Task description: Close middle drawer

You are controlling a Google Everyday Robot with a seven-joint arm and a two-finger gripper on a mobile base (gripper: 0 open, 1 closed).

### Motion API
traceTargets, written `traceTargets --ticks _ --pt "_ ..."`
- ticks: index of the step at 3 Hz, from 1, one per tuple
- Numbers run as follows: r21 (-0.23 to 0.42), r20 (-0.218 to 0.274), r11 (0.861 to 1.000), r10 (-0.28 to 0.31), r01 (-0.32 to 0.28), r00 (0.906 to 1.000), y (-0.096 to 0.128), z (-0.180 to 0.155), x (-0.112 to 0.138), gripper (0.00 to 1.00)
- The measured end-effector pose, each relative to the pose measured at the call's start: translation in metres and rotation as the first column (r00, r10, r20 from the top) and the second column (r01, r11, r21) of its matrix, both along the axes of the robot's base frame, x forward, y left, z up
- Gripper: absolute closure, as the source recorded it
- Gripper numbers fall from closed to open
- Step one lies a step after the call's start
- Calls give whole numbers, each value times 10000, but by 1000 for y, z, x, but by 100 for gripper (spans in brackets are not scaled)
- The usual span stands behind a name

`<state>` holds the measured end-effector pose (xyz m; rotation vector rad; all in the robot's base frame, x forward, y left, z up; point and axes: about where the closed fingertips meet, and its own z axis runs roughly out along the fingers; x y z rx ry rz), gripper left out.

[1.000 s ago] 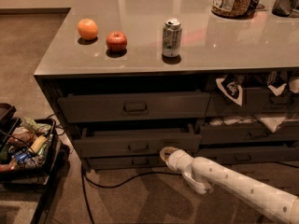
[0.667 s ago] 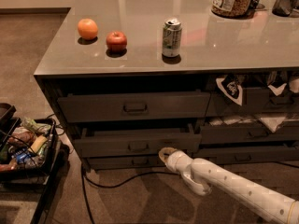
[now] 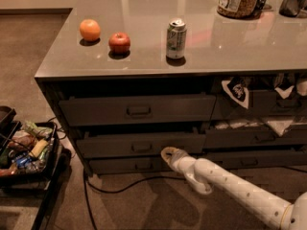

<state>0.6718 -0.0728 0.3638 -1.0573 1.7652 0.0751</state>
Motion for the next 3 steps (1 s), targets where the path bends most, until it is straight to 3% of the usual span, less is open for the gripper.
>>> traceTargets --ticks 1,3 --pt "-54 441 9999 112 -110 9990 0 6 24 100" --pt "-72 666 9999 130 -125 9977 0 11 37 100"
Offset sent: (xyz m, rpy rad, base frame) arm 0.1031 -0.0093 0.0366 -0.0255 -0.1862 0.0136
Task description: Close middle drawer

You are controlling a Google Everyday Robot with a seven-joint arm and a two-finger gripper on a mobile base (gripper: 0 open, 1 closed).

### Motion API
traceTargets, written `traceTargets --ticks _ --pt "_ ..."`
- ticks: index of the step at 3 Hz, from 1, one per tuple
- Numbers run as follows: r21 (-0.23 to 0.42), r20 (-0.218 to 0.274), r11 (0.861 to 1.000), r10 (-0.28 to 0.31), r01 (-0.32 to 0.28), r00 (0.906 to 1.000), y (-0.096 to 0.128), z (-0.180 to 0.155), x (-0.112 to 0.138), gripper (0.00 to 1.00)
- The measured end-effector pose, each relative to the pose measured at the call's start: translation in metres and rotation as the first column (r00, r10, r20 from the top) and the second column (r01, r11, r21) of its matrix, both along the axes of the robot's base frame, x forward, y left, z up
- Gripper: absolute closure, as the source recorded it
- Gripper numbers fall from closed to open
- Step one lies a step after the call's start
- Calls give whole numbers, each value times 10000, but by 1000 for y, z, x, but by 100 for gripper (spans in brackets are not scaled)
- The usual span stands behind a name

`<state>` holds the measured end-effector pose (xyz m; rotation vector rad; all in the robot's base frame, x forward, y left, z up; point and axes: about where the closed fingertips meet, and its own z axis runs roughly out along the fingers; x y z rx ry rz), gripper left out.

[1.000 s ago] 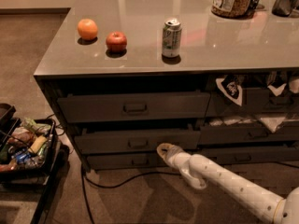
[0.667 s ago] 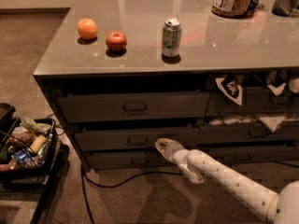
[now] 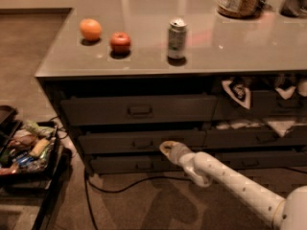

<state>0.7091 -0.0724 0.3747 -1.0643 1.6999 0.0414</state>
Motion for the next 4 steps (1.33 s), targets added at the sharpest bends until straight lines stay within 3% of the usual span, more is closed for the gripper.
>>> traceTargets --ticks 2,3,4 --pt "1 49 10000 53 -53 10000 2 2 1 100" --pt "36 -308 9966 825 -824 9961 6 3 -4 100" --pt "187 -595 9737 2277 -2269 9719 8 18 -35 100"
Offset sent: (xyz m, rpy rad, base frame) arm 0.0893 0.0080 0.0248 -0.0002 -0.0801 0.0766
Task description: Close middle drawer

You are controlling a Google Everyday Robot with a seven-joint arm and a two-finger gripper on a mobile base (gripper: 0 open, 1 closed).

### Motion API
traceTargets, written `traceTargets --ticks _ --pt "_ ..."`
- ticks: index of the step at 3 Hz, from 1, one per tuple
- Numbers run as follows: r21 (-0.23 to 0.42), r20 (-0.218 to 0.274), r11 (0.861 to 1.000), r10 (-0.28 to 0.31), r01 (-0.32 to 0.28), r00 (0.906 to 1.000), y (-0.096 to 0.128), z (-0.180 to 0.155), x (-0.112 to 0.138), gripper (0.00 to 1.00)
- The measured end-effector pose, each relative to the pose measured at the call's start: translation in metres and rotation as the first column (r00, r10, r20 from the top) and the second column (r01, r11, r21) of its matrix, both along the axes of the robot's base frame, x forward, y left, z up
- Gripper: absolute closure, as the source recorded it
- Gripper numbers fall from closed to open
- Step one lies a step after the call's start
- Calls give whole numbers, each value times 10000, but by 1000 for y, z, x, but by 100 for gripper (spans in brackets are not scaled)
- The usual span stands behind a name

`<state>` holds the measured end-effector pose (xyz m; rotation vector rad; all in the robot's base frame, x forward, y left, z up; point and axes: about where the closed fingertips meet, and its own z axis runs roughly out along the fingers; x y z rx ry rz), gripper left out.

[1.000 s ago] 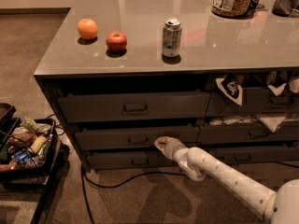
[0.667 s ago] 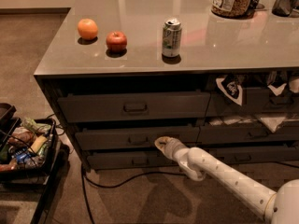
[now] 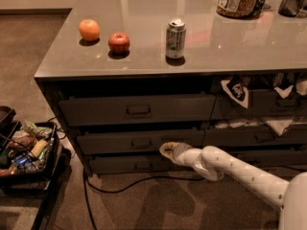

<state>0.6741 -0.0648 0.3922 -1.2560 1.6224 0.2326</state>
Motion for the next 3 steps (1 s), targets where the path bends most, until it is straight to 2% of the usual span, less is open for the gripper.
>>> traceTargets --ticks 1,2,3 --pt "162 -151 9964 832 -830 9964 -4 11 -42 100" --pt "396 -37 9959 820 -818 9966 -10 12 -90 100" --pt "475 520 9986 192 -217 9985 -14 31 -138 100"
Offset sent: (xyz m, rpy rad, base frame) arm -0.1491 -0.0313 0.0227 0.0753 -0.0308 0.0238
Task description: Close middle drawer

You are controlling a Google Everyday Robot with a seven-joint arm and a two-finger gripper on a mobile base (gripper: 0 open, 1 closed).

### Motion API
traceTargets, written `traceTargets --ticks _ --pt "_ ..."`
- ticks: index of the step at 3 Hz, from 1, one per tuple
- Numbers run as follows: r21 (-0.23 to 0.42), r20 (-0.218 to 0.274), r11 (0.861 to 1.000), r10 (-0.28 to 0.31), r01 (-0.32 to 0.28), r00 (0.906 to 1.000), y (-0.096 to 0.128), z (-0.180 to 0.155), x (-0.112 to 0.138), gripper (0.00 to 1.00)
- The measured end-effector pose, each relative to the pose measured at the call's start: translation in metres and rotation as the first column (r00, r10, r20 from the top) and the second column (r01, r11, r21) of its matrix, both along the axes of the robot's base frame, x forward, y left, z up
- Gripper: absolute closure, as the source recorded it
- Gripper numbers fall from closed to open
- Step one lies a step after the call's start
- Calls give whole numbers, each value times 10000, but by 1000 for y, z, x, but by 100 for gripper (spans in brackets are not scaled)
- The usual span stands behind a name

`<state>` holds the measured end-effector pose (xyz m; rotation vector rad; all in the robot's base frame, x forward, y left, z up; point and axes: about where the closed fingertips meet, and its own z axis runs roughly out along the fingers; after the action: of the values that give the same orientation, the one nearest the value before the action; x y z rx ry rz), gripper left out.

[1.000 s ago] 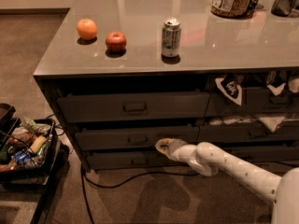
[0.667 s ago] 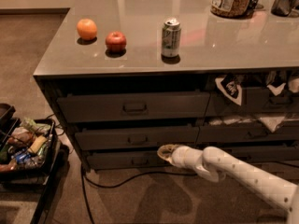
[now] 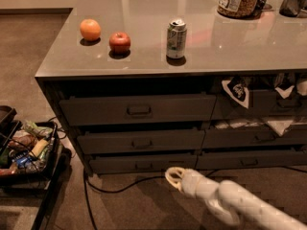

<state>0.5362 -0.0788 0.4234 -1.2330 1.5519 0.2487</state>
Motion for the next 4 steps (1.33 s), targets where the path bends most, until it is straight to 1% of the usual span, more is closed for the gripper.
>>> traceTargets --ticks 1,2,3,4 --pt "-306 42 9913 -1276 1276 9918 -29 31 -45 100" --pt "-653 -658 9811 -1862 1820 9803 -53 64 -103 100" --pt "-841 -1506 9790 -1966 1855 9689 -87 95 -123 100" --pt "-1325 -1450 9866 -1144 953 9828 -114 122 -114 100"
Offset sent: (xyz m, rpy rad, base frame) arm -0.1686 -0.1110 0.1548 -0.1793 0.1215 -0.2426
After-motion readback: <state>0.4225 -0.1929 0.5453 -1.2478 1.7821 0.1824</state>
